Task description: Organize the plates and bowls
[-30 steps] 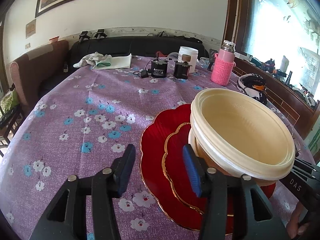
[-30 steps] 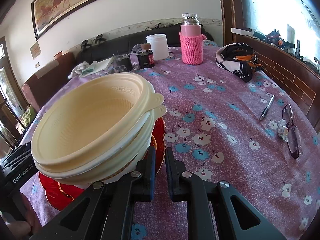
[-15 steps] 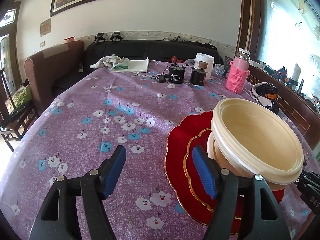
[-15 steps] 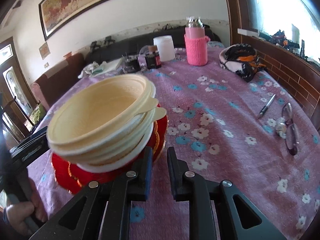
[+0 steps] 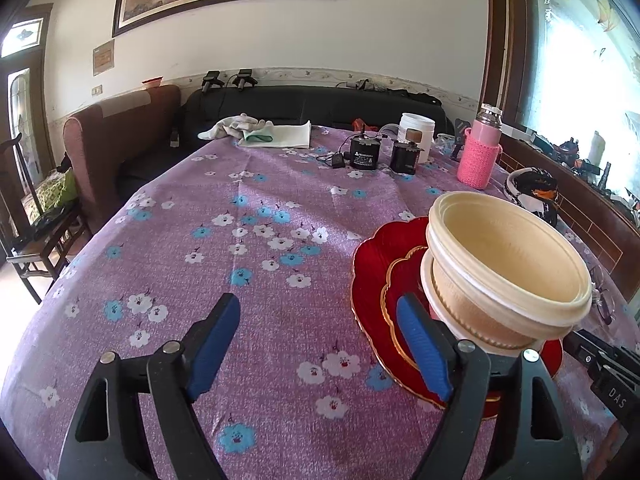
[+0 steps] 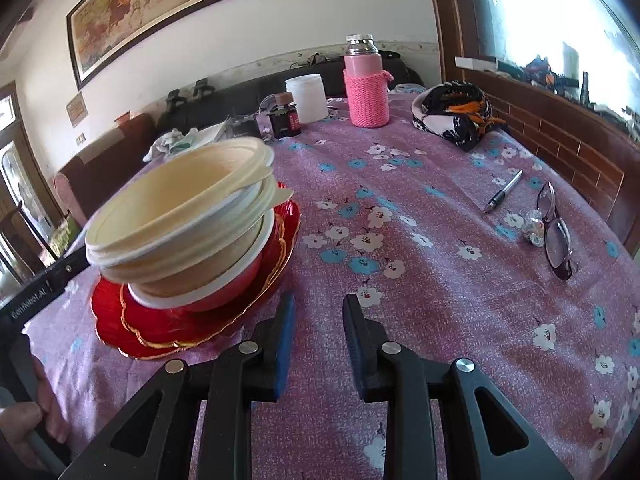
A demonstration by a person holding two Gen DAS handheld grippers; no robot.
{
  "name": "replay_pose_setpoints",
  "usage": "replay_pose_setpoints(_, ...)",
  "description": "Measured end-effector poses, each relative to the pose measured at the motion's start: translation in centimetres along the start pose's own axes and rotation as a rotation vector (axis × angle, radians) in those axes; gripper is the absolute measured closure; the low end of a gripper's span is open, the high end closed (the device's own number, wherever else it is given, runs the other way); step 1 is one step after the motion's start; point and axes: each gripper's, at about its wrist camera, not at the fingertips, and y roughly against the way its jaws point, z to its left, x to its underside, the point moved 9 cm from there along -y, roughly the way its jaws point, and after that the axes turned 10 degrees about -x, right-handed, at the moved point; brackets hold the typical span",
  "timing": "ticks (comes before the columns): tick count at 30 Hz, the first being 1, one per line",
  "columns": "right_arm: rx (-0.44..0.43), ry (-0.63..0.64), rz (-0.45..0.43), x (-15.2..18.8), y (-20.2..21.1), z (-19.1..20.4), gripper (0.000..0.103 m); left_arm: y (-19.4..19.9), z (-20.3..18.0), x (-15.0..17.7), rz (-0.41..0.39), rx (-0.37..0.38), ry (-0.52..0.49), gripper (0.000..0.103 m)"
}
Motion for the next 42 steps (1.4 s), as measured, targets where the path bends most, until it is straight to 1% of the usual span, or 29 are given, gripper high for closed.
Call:
replay_pose_setpoints(2,0.006,0.019,-0.020,-0.1,0.3,0.2,0.062,0.2,0.0,0.1,-0.003,-0.001,0.000,0.019)
replay_pose_setpoints(3,0.004,0.020,-0.029,-0.2,0.4,0.2,0.053,0.3,0.0,0.1,-0.006,-0.001,-0.001,0.017)
replay_pose_setpoints(5,0.006,0.019,-0.045,-0.3,0.7,0.1,0.046,0.4,0.1,0.2,-0.009,-0.006,-0.002,0.015)
replay_pose_setpoints(8,-0.004,0.024,-0.055,-0.4,0.8,0.2,0.043,0.5,0.0,0.3,-0.006,-0.006,-0.005,0.014)
replay_pose_setpoints(11,0.002,0.029,-0.054,-0.4,0.9,0.4,0.037,0.6,-0.1,0.5,-0.002,-0.008,-0.009,0.013)
replay_pose_setpoints(16,-0.002,0.040,-0.062,-0.6,1.1,0.6,0.024,0.8,-0.1,1.0,0.005,-0.009,-0.013,0.009)
replay_pose_setpoints(19,-0.006,0.040,-0.060,-0.6,1.0,0.6,0.020,0.7,-0.1,1.2,0.019,-0.003,-0.018,0.007)
replay_pose_setpoints(22,-0.011,0.038,-0.056,-0.5,0.9,0.5,0.019,0.7,-0.3,1.5,0.029,0.016,-0.028,0.006)
replay_pose_setpoints(29,-0.012,0.038,-0.062,-0.6,0.9,0.4,0.015,1.5,-0.5,1.3,0.003,0.047,-0.041,0.003)
replay_pose_setpoints(30,-0.013,0.038,-0.065,-0.6,0.9,0.4,0.014,1.6,-0.5,1.2,0.001,0.062,-0.041,0.002)
replay_pose_setpoints(32,-0.018,0.039,-0.067,-0.7,0.9,0.4,0.013,1.6,-0.4,1.1,0.004,0.061,-0.043,0.000)
replay_pose_setpoints(34,-0.019,0.040,-0.063,-0.7,0.9,0.5,0.013,1.4,-0.3,1.1,0.018,0.064,-0.047,0.000)
replay_pose_setpoints(36,-0.021,0.038,-0.064,-0.7,0.9,0.4,0.013,1.0,-0.3,1.3,0.052,0.080,-0.048,0.000)
replay_pose_setpoints(39,-0.027,0.038,-0.063,-0.7,0.9,0.5,0.013,0.7,-0.3,1.4,0.071,0.091,-0.041,0.000)
replay_pose_setpoints(42,-0.031,0.041,-0.051,-0.6,0.7,0.6,0.013,0.5,-0.6,1.6,0.087,0.099,-0.061,0.000)
